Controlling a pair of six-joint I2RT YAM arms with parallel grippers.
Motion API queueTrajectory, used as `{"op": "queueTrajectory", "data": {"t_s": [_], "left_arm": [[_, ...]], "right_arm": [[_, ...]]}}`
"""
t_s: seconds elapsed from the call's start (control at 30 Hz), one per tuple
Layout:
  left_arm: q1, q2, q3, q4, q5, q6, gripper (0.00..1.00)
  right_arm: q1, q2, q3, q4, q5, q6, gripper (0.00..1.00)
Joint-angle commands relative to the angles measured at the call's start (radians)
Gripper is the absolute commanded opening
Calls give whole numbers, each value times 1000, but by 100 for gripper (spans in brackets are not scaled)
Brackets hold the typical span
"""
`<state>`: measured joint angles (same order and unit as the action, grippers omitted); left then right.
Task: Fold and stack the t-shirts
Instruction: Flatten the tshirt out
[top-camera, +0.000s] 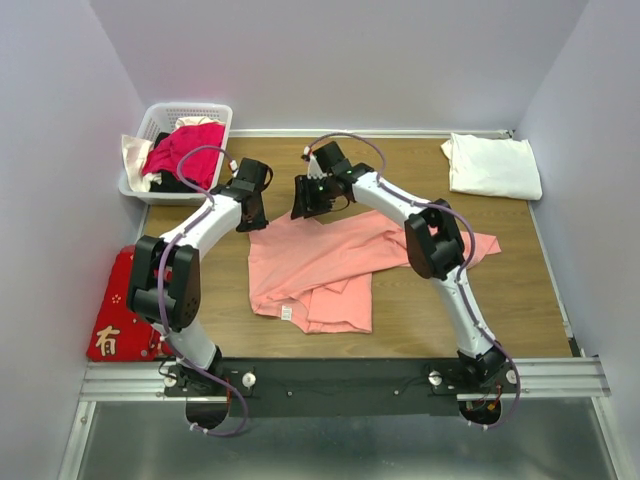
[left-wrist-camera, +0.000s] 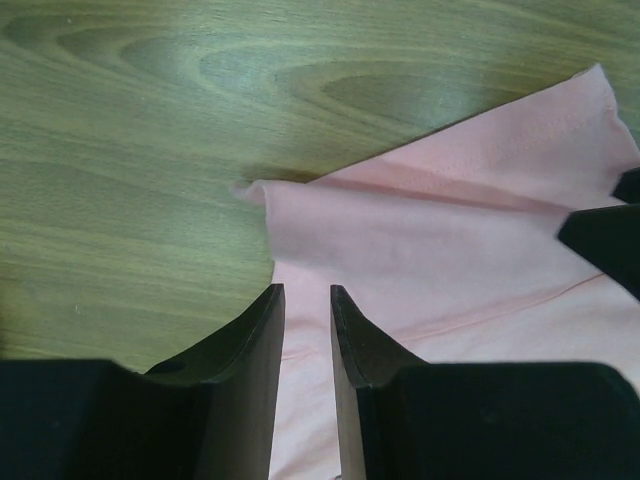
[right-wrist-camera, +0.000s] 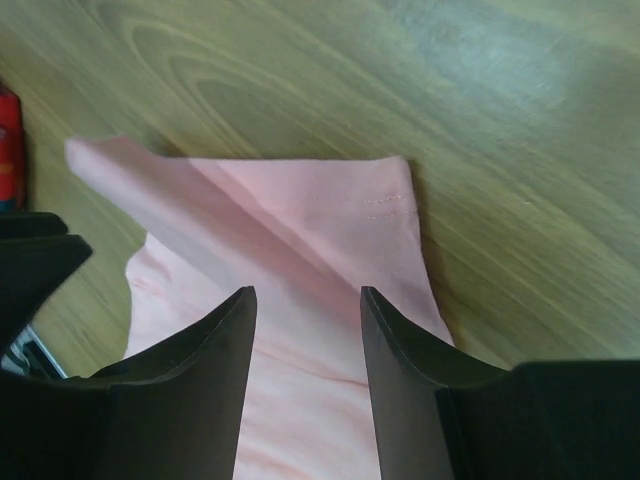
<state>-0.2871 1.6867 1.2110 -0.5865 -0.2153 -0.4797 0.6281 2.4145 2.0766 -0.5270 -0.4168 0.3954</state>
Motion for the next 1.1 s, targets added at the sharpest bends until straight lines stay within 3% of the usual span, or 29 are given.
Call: {"op": "queueTrajectory", "data": {"t_s": [0.0, 0.2, 0.33, 0.5, 0.83, 1.07], "left_arm": [[12, -39, -18, -6, 16, -5, 34], [20, -44, -27, -3, 16, 1, 34], [22, -47, -27, -3, 19, 4, 34], [22, -48, -21, -4, 19, 7, 34], [22, -6, 31, 33, 22, 1, 34], [22, 169, 171, 183, 83, 33, 34]], "right_arm": [[16, 80, 34, 13, -89, -3, 54], [16, 120, 50, 16, -2, -4, 54], [10, 118, 53, 16, 204, 10, 54], [-28, 115, 42, 16, 338, 57, 54], [-73, 110, 28, 16, 276, 57, 54], [-73, 67, -21, 16, 236, 16, 54]]}}
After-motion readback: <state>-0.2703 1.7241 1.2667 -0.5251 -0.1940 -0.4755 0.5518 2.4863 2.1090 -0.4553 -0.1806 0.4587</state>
